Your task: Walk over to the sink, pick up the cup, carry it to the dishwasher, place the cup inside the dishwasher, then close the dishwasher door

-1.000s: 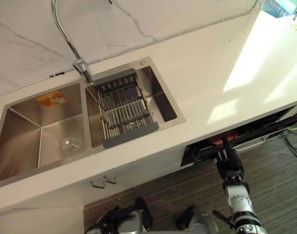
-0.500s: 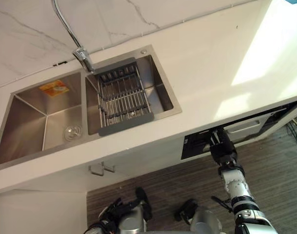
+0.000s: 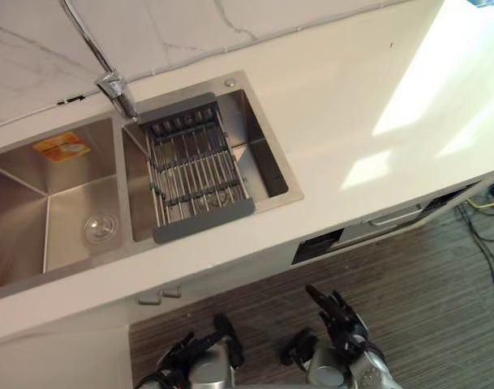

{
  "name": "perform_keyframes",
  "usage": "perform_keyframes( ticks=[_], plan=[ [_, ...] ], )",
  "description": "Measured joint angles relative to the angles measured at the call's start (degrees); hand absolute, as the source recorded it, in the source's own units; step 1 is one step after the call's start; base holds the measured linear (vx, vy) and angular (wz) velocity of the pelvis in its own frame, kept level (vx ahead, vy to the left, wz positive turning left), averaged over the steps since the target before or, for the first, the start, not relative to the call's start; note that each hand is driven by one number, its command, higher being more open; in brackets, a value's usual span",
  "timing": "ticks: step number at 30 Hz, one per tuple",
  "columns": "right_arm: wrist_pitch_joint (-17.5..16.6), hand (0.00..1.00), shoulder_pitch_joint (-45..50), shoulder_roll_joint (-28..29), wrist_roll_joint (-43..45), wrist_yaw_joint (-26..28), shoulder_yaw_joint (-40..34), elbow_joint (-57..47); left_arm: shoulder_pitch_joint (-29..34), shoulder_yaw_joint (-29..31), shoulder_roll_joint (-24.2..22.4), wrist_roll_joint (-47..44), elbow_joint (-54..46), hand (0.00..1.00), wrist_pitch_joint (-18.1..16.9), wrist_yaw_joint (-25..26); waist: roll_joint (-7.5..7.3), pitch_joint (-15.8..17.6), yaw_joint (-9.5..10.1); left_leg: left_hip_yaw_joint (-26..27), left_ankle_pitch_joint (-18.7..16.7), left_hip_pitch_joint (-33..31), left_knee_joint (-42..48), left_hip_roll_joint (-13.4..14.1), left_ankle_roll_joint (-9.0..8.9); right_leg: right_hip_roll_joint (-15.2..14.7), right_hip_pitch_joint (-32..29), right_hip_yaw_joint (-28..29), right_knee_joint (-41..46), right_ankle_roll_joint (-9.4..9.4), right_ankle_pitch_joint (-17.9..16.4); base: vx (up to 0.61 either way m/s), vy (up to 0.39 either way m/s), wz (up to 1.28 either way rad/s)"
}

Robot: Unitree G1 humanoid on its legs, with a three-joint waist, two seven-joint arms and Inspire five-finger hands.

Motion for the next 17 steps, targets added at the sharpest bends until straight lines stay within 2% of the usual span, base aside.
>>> perform_keyframes(
  ticks=[2,5,6,8,10,11,12,13,14,15,16,17],
  plan=[
    [0.88,1.0,0.39,-0.56,-2.93,-0.84,-1.26,3.62,-0.18,-0.08,0.79,0.0,0.2,1.0,1.45,-0.42,-0.59,-0.61,0.13,0.25,-1.06,0.33,0.62,-0.13,0.08,-0.04,0.67,0.17,-0.77,0.59,0.37,0.07,0.068,-0.04],
    [4.43,1.0,1.2,-0.3,-1.65,-2.58,-3.03,7.32,-1.75,-0.09,2.32,1.33,1.01,1.0,6.12,-1.05,-1.61,-1.75,0.12,0.4,-2.12,0.66,0.41,-1.47,0.46,-1.61,0.71,0.38,0.12,1.62,0.13,0.05,0.079,0.03],
    [6.31,1.0,1.54,0.18,0.14,-3.66,-4.76,8.34,-2.87,-0.33,2.34,3.7,2.29,1.0,7.6,-1.13,-2.1,-2.17,0.08,0.4,-2.75,1.47,-0.19,-2.97,0.65,-3.61,0.69,0.67,2.27,2.32,-0.77,0.05,0.087,0.07],
    [7.07,1.0,2.47,0.52,1.05,-4.57,-7.3,8.71,-3.41,-0.81,2.1,5.54,3.55,1.0,8.95,-1.12,-2.7,-3.09,-0.27,0.04,-3.71,3.2,-2.25,-5.64,1.26,-6.82,0.46,1.96,6.74,3.19,-1.68,0.06,0.104,0.18],
    [7.1,1.0,3.12,0.63,0.6,-5.03,-9.67,8.55,-3.44,-3.02,2.61,5.37,4.11,1.0,10.25,-1.14,-3.49,-3.8,-1.41,-3.02,-3.7,5.42,-3.99,-8.45,1.72,-9.53,-0.83,11.72,13.49,2.33,-1.09,0.12,0.115,0.71],
    [7.09,1.0,3.28,0.63,0.47,-5.03,-10.32,8.51,-3.53,-4.31,2.9,4.54,3.92,1.0,10.66,-1.13,-3.25,-3.81,-2.04,-5.34,-3.58,6.17,-4.33,-8.61,2.22,-9.77,-1.77,14.76,16.27,0.88,-0.83,0.14,0.055,0.95],
    [7.06,1.0,3.33,0.74,0.31,-5.0,-10.91,8.41,-3.79,-4.89,3.02,4.45,3.83,1.0,10.84,-1.12,-2.33,-4.25,-2.55,-6.97,-3.59,6.01,-4.34,-8.24,2.66,-8.67,-2.06,17.0,16.1,0.57,-1.79,0.11,-0.016,1.04],
    [7.43,1.0,3.17,0.78,-0.43,-4.99,-10.91,8.34,-4.12,-5.51,3.16,3.94,3.91,1.0,11.09,-0.96,-1.9,-4.37,-3.07,-9.32,-3.41,5.11,-4.01,-7.28,2.56,-5.45,-2.14,19.59,12.33,2.1,-3.45,0.08,-0.071,1.24],
    [7.84,1.0,2.89,1.39,-0.94,-4.85,-10.78,8.14,-4.87,-6.03,3.86,3.91,4.04,1.0,11.46,-0.8,-2.63,-4.64,-3.01,-12.26,-2.18,3.8,-3.55,-6.79,1.77,-1.73,-2.45,23.41,5.85,2.23,-3.2,0.07,-0.103,1.41],
    [8.16,1.0,2.89,2.39,-0.99,-4.88,-10.84,8.24,-5.39,-6.63,5.08,3.63,4.04,1.0,12.22,-0.86,-4.11,-4.97,-2.95,-14.46,-1.48,2.68,-3.48,-8.15,1.63,-0.46,-2.69,25.72,1.02,3.19,0.14,0.1,-0.119,1.52],
    [8.64,1.0,2.23,2.69,-0.62,-5.13,-10.86,8.95,-6.28,-6.73,4.55,3.56,4.38,1.0,12.39,-0.7,-4.02,-4.85,-2.8,-17.14,-0.58,2.3,-4.16,-8.23,0.99,-0.27,-1.51,24.84,0.27,5.03,0.05,0.09,-0.095,1.05],
    [8.95,1.0,1.88,2.67,-0.43,-5.47,-10.75,9.21,-6.19,-6.69,4.4,3.4,4.04,1.0,12.39,-0.69,-3.61,-4.97,-2.34,-17.55,-0.21,2.02,-4.6,-7.62,0.79,0.54,-1.04,24.25,-0.88,4.93,0.11,0.07,-0.054,0.6]
  ],
)
